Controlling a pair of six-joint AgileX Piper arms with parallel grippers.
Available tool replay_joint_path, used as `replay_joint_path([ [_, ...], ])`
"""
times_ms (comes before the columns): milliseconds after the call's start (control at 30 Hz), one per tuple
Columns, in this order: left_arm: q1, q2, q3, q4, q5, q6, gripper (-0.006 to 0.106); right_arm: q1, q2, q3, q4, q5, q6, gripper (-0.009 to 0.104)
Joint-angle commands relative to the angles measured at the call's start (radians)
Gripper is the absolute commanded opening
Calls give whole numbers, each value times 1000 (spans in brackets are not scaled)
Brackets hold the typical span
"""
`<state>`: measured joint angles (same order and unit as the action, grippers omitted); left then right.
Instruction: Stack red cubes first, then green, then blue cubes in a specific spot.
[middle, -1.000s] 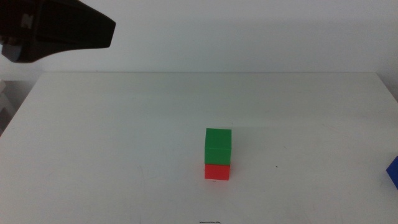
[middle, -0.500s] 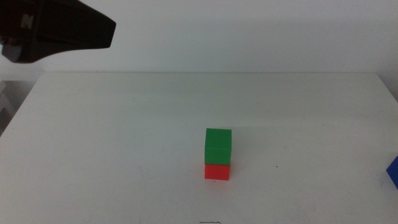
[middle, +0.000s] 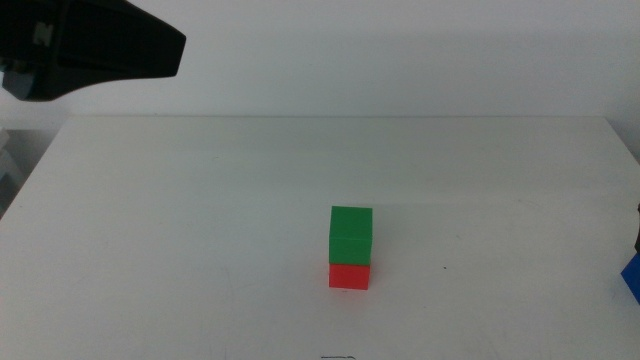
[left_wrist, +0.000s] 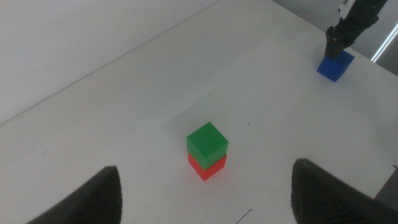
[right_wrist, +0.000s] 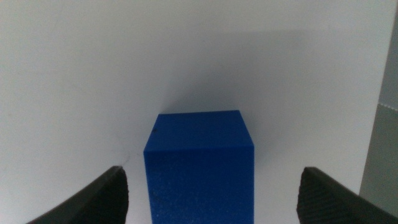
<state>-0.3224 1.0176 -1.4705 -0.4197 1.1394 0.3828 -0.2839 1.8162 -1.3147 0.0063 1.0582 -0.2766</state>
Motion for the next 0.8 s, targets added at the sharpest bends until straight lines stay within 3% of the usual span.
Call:
replay_joint_path([
  [0,-3,-9,-25,-34,-64,-4,93,-5,-41,-15,-20,-20,-15,83],
  [200,-3,-9,-25,-34,-64,-4,93,-5,-29,44,-18,-98,-37,83],
  [533,-3,-9,-25,-34,-64,-4,93,-5,5,54,11,-102,-40,82],
  [767,-3,-9,-25,-34,-64,-4,93,-5,12,54,-1,-83,-36,54],
])
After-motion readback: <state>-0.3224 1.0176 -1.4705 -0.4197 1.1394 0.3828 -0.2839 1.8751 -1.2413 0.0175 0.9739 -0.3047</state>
